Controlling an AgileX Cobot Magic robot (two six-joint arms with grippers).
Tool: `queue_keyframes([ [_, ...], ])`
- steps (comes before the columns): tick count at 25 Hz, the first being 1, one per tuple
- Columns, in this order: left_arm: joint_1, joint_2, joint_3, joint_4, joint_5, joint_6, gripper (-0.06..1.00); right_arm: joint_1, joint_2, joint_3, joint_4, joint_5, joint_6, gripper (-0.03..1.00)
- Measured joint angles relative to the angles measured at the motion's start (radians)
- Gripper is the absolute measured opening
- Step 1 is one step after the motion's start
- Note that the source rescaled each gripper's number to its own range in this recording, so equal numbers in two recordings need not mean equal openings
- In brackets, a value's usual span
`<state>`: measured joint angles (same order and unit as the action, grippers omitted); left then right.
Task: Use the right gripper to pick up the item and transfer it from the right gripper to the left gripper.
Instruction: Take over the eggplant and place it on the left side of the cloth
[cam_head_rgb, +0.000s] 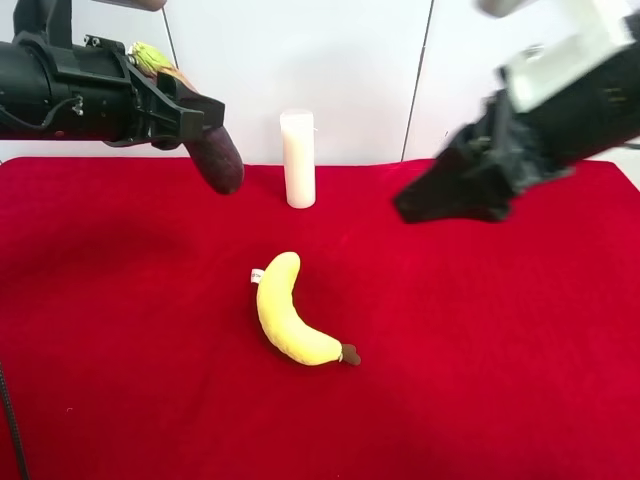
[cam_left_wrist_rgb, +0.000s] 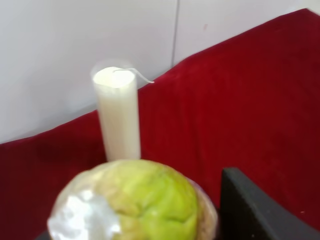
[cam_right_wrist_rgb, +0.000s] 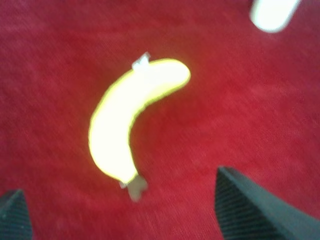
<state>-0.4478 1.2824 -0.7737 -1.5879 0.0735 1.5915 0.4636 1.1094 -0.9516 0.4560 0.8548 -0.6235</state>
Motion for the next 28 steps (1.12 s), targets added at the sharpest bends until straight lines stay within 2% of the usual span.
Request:
queue_keyframes([
  [9, 0.000, 0.077, 0.000, 0.008, -0.053, -0.001, 0.01, 0.000, -0.368, 0.000, -0.379, 0.273, 0.335, 0.51],
  [13, 0.000, 0.148, 0.000, 0.008, -0.083, -0.001, 0.01, 0.000, -0.535, -0.001, -0.486, 0.354, 0.467, 0.51],
  [18, 0.000, 0.198, 0.000, 0.008, -0.085, -0.001, 0.01, 0.000, -0.702, -0.001, -0.514, 0.362, 0.568, 0.51],
  [24, 0.000, 0.203, 0.002, 0.008, -0.089, -0.001, 0.01, 0.000, -0.780, 0.000, -0.514, 0.370, 0.637, 0.51],
  [28, 0.000, 0.203, 0.002, 0.008, -0.092, -0.001, 0.01, 0.000, -0.814, 0.090, -0.512, 0.368, 0.648, 0.51],
])
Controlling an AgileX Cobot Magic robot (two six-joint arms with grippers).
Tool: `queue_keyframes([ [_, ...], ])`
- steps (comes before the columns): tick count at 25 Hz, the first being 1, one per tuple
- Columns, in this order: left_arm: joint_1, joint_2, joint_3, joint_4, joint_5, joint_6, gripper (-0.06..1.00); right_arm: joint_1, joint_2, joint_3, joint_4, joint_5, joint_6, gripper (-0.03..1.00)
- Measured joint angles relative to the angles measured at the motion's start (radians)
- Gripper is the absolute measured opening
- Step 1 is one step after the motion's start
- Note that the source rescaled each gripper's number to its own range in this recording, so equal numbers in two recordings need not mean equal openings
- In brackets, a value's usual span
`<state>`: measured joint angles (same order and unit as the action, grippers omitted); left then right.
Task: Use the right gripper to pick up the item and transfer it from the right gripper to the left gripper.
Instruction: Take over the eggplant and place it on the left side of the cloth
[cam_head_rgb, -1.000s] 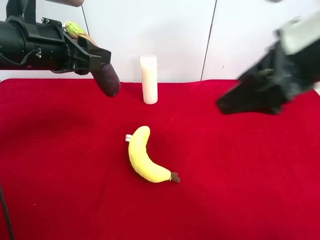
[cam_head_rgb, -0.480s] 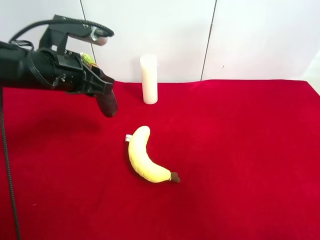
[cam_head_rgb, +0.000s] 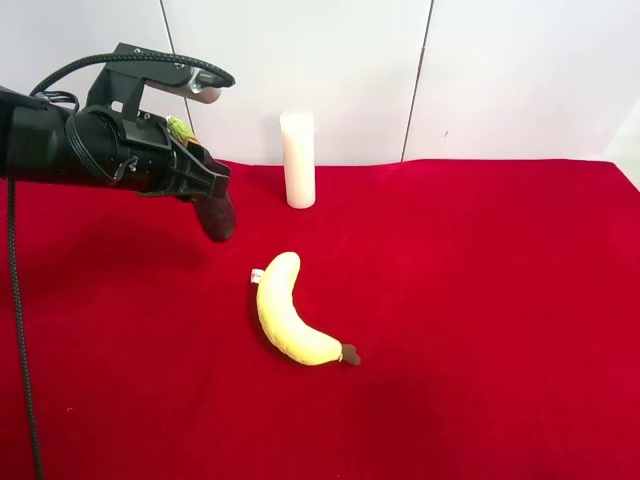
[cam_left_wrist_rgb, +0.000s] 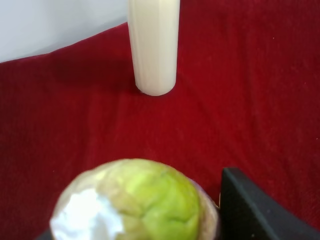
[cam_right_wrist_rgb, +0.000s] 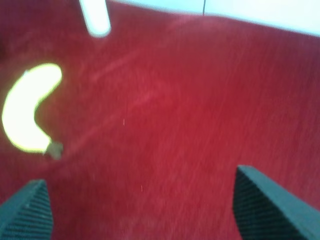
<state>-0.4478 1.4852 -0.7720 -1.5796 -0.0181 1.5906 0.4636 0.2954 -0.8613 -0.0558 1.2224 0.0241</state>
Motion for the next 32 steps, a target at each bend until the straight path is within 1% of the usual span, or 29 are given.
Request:
queue_keyframes([
  [3, 0.000, 0.000, 0.000, 0.000, -0.001, 0.000, 0.01, 0.000, -0.045, 0.119, 0.026, 0.002, 0.004, 0.50],
  [5, 0.000, 0.000, 0.000, 0.001, -0.007, 0.000, 0.01, 0.000, -0.079, 0.180, 0.044, 0.006, 0.004, 0.46],
  [8, 0.000, 0.000, 0.000, 0.003, -0.028, 0.000, 0.01, 0.000, -0.125, 0.224, 0.056, -0.001, 0.005, 0.38],
  [10, 0.000, 0.000, 0.003, 0.003, -0.038, 0.000, 0.00, 0.000, -0.137, 0.243, 0.056, -0.019, 0.006, 0.35],
  [14, 0.000, 0.007, 0.026, 0.003, -0.045, 0.000, 0.00, 0.000, -0.144, 0.309, 0.056, -0.067, 0.005, 0.34],
  [16, 0.000, 0.022, 0.041, 0.003, -0.053, 0.000, 0.00, 0.000, -0.145, 0.351, 0.056, -0.107, 0.005, 0.33],
  [18, 0.000, 0.038, 0.053, 0.002, -0.066, 0.000, 0.00, 0.000, -0.145, 0.357, 0.063, -0.158, 0.007, 0.33],
  [20, 0.000, 0.049, 0.063, -0.001, -0.071, 0.000, 0.00, 0.000, -0.145, 0.358, 0.064, -0.178, 0.007, 0.33],
  [32, 0.000, 0.056, 0.068, -0.005, -0.071, 0.000, 0.00, 0.000, -0.145, 0.380, 0.056, -0.166, 0.007, 0.33],
])
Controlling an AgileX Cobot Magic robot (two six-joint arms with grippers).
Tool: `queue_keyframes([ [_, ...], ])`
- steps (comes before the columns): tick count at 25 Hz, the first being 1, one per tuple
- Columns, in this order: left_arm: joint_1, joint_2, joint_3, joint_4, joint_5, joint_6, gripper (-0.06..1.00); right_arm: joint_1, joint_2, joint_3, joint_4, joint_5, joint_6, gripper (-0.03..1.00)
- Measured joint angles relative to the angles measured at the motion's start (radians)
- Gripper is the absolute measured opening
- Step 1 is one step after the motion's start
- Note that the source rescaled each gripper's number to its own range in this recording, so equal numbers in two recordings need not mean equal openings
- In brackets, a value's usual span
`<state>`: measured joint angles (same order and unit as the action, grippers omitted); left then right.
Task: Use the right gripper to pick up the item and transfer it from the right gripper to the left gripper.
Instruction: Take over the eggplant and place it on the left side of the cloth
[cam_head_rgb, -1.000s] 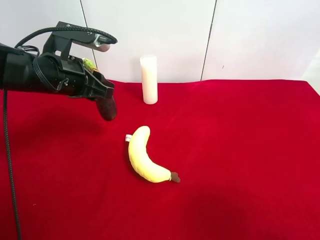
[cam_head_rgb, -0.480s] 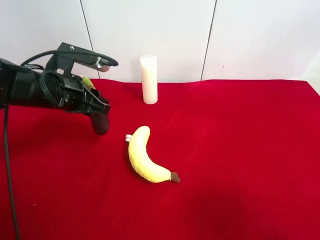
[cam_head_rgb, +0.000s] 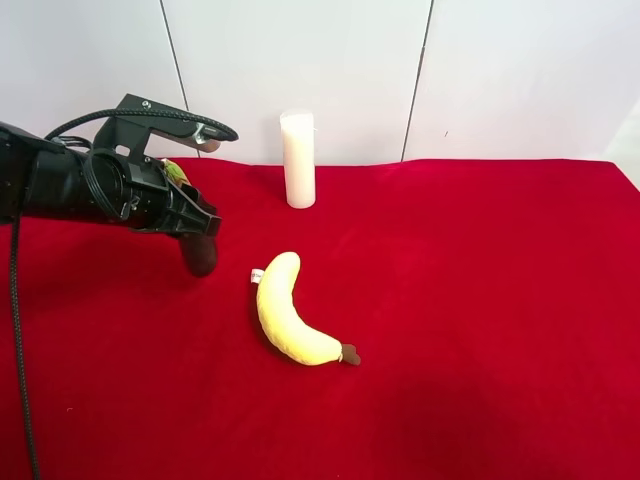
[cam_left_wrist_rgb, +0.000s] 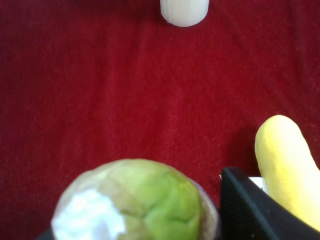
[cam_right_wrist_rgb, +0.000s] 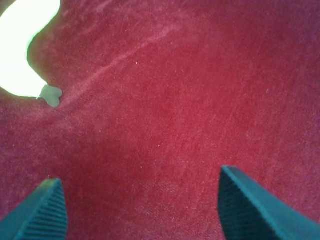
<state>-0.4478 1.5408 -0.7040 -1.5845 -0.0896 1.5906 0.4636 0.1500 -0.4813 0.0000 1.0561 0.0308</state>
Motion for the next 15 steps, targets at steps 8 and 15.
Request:
queue_keyframes([
  [8, 0.000, 0.002, 0.023, 0.000, -0.017, 0.000, 0.00, 0.000, 0.000, 0.001, 0.000, 0.000, 0.000, 0.33],
  [15, 0.000, 0.003, 0.023, -0.002, -0.017, 0.000, 0.28, 0.000, 0.000, 0.001, 0.000, 0.000, 0.000, 0.33],
])
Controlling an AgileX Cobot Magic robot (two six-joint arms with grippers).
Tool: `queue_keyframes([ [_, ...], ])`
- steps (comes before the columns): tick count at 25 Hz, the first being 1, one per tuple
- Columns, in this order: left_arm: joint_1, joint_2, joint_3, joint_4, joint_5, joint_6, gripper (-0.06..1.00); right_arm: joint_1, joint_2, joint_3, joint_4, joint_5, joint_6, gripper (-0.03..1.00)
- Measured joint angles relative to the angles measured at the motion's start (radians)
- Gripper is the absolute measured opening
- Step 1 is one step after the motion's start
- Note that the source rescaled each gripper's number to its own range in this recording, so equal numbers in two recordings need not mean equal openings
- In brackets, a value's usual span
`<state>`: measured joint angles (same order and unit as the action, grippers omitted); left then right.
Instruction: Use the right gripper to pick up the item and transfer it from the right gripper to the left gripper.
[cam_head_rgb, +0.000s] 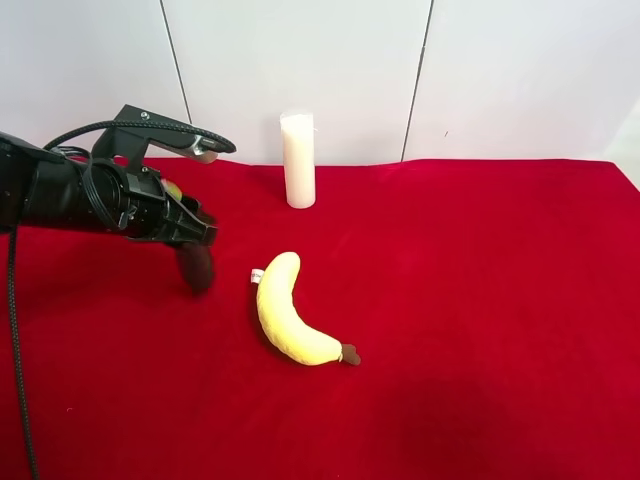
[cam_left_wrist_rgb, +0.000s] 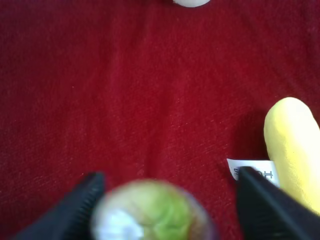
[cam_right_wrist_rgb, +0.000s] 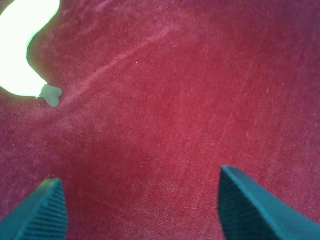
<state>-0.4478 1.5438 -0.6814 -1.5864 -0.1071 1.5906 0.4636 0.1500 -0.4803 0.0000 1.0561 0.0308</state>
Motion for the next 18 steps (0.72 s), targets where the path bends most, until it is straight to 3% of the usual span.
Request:
queue_keyframes([
  [2, 0.000, 0.000, 0.000, 0.000, 0.000, 0.000, 0.41, 0.000, 0.000, 0.000, 0.000, 0.000, 0.000, 0.33],
  [7, 0.000, 0.000, 0.000, -0.001, 0.000, 0.000, 0.58, 0.000, 0.000, 0.000, 0.000, 0.000, 0.000, 0.33],
  [12, 0.000, 0.000, 0.000, -0.001, -0.004, -0.003, 0.92, 0.000, 0.000, 0.000, 0.000, 0.000, 0.000, 0.33],
  [18, 0.000, 0.000, 0.000, -0.001, -0.111, -0.050, 1.00, 0.000, 0.000, 0.000, 0.000, 0.000, 0.000, 0.33],
])
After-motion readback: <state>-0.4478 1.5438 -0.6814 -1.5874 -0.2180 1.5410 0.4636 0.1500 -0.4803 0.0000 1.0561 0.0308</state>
